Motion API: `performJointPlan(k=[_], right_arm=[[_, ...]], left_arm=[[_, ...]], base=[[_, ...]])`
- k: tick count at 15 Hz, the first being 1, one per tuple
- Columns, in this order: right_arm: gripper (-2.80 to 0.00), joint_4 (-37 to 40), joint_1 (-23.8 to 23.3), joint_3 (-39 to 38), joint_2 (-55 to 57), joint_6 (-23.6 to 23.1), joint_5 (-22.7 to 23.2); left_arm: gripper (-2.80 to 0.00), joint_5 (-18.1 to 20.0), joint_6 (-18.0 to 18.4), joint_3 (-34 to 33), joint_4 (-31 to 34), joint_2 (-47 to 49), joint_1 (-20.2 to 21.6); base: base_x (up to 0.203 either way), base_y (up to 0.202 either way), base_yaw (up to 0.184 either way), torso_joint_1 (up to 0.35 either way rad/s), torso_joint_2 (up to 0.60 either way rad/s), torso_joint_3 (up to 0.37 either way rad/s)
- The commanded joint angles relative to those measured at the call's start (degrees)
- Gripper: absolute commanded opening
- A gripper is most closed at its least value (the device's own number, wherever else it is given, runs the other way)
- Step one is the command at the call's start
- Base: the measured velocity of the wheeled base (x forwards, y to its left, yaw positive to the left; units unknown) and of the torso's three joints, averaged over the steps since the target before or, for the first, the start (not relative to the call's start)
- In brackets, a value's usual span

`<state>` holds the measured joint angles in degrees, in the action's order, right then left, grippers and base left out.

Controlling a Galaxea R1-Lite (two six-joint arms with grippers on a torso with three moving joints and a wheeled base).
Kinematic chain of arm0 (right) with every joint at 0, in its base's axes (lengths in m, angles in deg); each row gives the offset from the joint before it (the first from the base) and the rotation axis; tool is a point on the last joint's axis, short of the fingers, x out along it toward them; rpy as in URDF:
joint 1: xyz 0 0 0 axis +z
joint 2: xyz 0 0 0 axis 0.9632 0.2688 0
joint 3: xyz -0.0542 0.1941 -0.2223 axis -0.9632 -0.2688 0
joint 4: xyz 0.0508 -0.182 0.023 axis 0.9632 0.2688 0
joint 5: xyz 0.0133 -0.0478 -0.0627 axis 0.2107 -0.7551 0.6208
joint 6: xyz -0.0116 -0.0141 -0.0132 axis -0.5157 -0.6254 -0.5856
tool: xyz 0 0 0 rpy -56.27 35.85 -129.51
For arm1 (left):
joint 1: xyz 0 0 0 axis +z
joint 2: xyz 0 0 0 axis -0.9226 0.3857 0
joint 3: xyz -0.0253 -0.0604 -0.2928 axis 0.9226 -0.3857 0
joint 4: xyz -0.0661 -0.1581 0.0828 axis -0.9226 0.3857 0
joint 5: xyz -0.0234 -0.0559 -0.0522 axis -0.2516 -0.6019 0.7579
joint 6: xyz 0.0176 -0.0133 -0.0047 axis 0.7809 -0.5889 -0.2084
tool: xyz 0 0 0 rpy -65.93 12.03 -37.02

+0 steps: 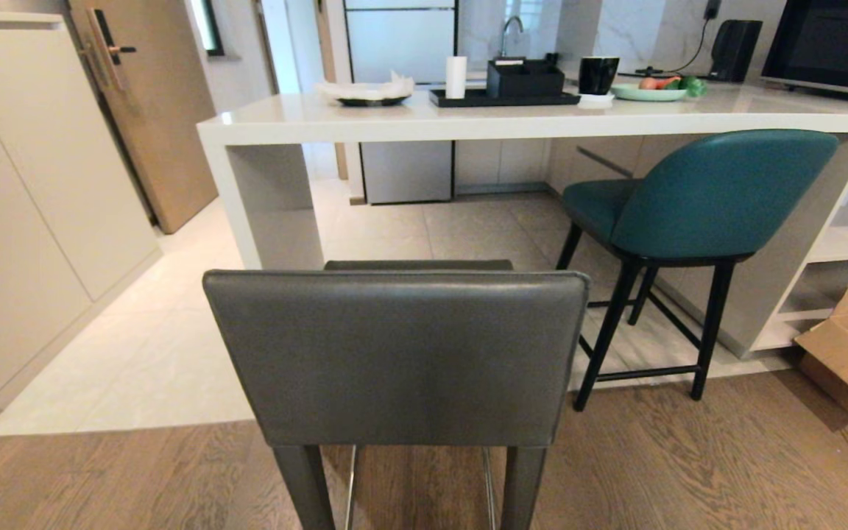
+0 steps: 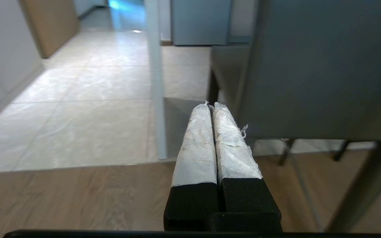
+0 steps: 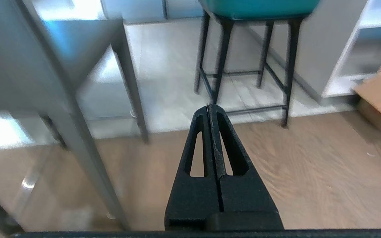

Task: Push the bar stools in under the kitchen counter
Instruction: Push the gray chair back under the dining table

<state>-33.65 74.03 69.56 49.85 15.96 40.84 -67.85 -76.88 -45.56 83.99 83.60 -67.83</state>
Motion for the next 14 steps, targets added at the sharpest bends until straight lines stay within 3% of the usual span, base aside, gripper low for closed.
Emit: performJointPlan(k=[1, 4, 8, 10, 12, 14], right_arm=[[-2.80, -0.6, -0.1, 6.7, 9.7, 2.6, -0.3], [-2.80, -10.2, -0.1, 12.1, 31.1, 4.2, -0.7], [-2.80, -36.9, 1.7, 14.5, 60.4, 3.4, -4.9], [-2.80, -47.0, 9.8, 15.4, 69.2, 2.9, -9.7], [-2.80, -52.0, 21.8, 16.7, 74.3, 3.2, -14.8], [-2.80, -56.0, 26.2, 18.9, 81.3, 4.2, -18.0]], left_arm=[[-2.80, 0.6, -0.4, 3.7, -1.8, 10.8, -1.1], [-2.80, 1.2, -0.9, 4.4, -15.8, 31.1, -2.8], [-2.80, 1.5, -0.8, 2.2, -46.5, 60.0, -3.6], [-2.80, 1.6, -0.4, 1.6, -57.9, 69.9, -4.0], [-2.80, 1.7, 0.0, 1.4, -63.7, 76.6, -5.1], [-2.80, 1.7, 0.1, 1.2, -67.7, 81.1, -5.6]], base=[[0.000, 0.000, 0.000, 0.000, 0.00, 0.000], [0.000, 0.000, 0.000, 0.000, 0.00, 0.000], [0.000, 0.000, 0.000, 0.000, 0.00, 0.000], [0.000, 0.000, 0.000, 0.000, 0.00, 0.000], [0.000, 0.000, 0.000, 0.000, 0.00, 0.000], [0.000, 0.000, 0.000, 0.000, 0.00, 0.000]])
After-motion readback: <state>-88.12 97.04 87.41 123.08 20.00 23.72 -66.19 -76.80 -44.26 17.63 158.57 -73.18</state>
